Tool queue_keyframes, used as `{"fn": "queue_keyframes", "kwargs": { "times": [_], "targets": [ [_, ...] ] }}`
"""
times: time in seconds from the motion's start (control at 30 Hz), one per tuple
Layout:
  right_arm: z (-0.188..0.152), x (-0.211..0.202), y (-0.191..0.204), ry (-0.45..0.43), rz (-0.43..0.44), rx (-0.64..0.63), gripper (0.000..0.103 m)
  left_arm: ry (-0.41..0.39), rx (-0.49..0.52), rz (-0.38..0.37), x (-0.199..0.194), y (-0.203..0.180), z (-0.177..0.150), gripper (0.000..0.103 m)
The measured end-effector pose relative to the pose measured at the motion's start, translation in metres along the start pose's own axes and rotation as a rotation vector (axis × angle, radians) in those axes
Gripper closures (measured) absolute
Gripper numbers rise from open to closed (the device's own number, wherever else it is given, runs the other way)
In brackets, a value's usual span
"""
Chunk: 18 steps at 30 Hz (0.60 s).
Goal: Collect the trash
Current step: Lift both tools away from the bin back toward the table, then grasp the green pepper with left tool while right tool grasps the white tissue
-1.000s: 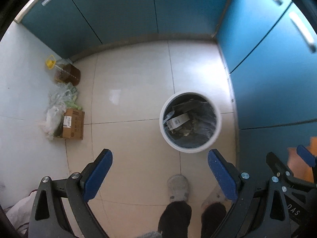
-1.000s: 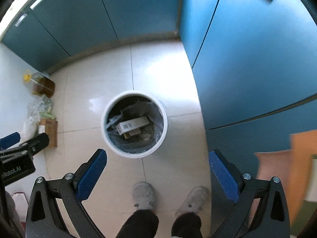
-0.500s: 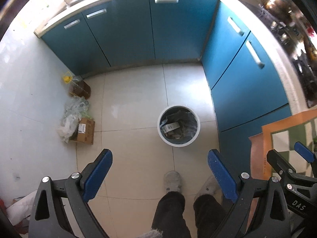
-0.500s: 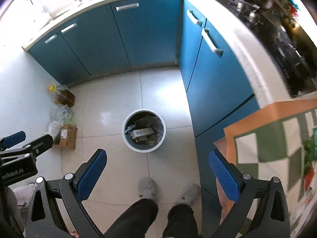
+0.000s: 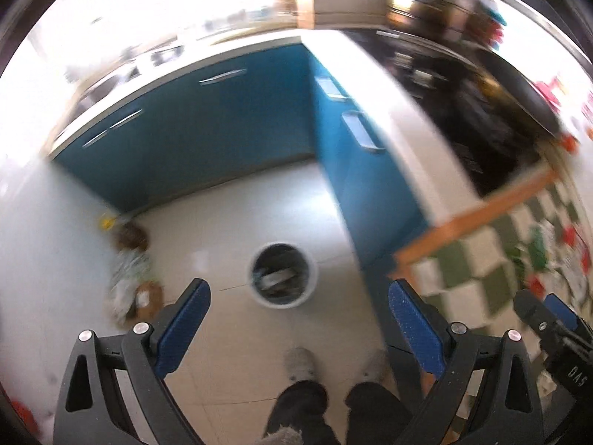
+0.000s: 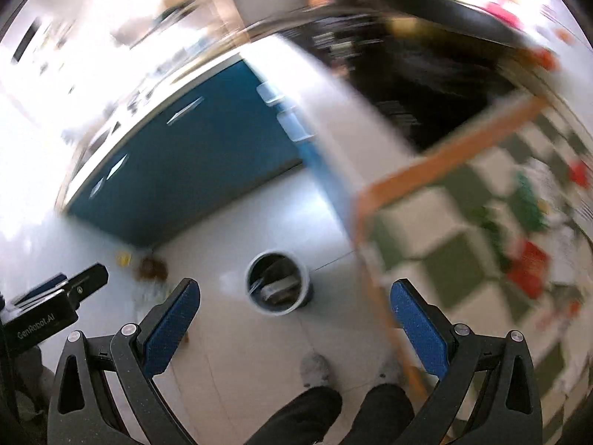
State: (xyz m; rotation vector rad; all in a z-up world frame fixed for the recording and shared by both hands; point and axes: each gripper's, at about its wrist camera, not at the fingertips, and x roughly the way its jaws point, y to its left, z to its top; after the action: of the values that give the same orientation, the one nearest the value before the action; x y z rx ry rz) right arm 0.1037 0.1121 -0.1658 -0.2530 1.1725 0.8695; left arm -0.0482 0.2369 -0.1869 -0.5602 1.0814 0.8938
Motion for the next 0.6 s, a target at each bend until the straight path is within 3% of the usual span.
{"fn": "queue_keyframes", "kwargs": {
  "times": [0.17, 0.33, 0.4, 0.5, 0.6],
  "targets": [
    [-0.002, -0.043, -0.146, -0.044, -0.194, 0.254, 0.0, 0.107, 0.162, -0.124, 0.028, -0.128, 0.005, 0.005],
    [-0.034, -0.049, -0.291, 0.016, -0.394, 0.494, 0.0, 0.238, 0.249, -0.183, 0.078, -0.228, -0.004, 0.005],
    [-0.05, -0.041, -0.327, 0.054, -0.413, 0.557, 0.002, 0.284, 0.246, -0.195, 0.096, -0.257, -0.002, 0.006],
    [-0.072, -0.022, -0.359, 0.119, -0.397, 0.618, 0.02, 0.345, 0.214, -0.22, 0.118, -0.285, 0.002, 0.022],
    [-0.085, -0.005, -0.366, 0.145, -0.375, 0.635, 0.022, 0.388, 0.191, -0.231, 0.14, -0.302, 0.001, 0.037]
  ]
}}
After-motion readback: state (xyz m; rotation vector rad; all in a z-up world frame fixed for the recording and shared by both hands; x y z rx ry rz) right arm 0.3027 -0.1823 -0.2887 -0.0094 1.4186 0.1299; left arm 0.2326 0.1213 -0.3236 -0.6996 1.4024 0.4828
